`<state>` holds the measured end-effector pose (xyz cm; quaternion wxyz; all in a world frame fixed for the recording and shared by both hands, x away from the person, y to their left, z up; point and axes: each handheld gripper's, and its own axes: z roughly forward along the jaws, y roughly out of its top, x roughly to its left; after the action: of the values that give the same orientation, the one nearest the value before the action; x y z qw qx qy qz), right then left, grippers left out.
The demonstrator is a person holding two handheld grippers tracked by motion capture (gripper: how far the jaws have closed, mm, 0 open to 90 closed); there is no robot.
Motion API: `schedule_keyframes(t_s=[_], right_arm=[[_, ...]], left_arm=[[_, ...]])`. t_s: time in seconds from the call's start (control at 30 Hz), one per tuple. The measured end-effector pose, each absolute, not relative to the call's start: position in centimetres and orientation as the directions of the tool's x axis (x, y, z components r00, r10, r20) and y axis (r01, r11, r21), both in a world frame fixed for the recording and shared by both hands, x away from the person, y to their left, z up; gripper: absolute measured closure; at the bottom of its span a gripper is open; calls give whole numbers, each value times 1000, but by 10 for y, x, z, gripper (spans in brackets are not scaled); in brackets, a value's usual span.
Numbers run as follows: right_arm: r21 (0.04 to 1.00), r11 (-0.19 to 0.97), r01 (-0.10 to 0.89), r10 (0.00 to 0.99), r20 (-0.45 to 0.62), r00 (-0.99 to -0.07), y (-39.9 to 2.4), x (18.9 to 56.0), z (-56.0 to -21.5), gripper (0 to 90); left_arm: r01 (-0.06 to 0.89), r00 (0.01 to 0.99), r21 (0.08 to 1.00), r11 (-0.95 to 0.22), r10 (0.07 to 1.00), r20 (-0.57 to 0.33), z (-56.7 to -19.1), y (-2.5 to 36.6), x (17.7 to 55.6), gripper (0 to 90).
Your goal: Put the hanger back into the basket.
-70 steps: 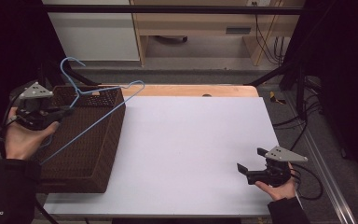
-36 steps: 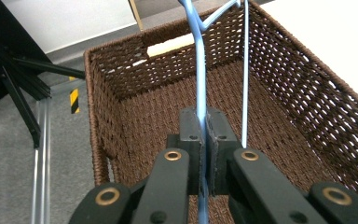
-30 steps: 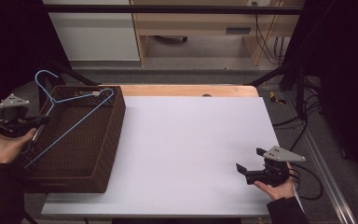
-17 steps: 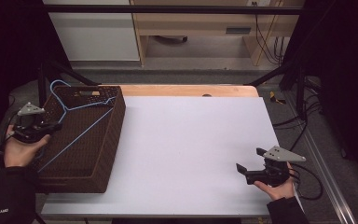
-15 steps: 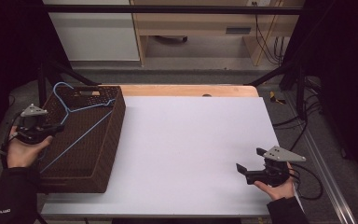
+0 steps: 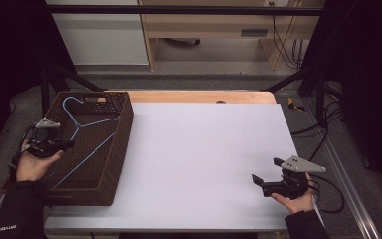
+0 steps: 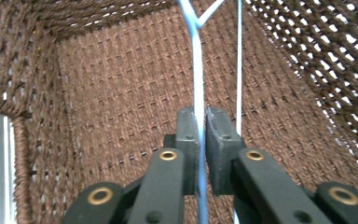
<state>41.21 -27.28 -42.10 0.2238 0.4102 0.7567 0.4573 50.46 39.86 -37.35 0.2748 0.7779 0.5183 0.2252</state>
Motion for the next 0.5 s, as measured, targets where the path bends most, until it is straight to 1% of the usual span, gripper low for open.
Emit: schedule_keyframes(t_s=[0.03,0.1,0.17,0.2,0.23,0.27,0.3,0.37,0.4,0.43,0.5], right_arm=[[876,245,416,826,36,-563,-273,412,-421,28],[877,244,413,825,37,-564,-273,412,-421,28],[877,245,414,824,37,-565,-274,412,-420,28],[878,243,413,825,37,-564,-274,412,-420,28],[878,243,413,825,37,-564,-274,412,-420,28],[878,240,414,825,40,-564,-274,412,-420,27],[879,237,413,826,42,-562,-274,412,-420,27],[880,232,414,825,47,-562,-274,412,-420,27],[881,232,412,825,46,-563,-274,412,-420,27],[881,232,412,825,46,-563,-274,412,-420,27],[882,230,412,826,47,-562,-274,412,-420,27]], left_arm=[[681,365,660,-318,928,71,-372,400,504,815],[679,345,677,-282,938,44,-369,400,502,781],[665,340,701,-257,940,23,-364,399,497,766],[656,343,713,-249,939,13,-362,398,496,715],[640,352,726,-252,936,14,-358,396,493,715],[622,355,744,-244,935,10,-354,393,490,695],[601,363,765,-233,932,-2,-350,390,486,659],[571,381,791,-220,924,-18,-345,385,480,629],[555,386,803,-217,922,-17,-342,381,477,572],[544,395,811,-215,918,-22,-340,379,475,572],[515,413,830,-213,911,-23,-336,370,468,525]])
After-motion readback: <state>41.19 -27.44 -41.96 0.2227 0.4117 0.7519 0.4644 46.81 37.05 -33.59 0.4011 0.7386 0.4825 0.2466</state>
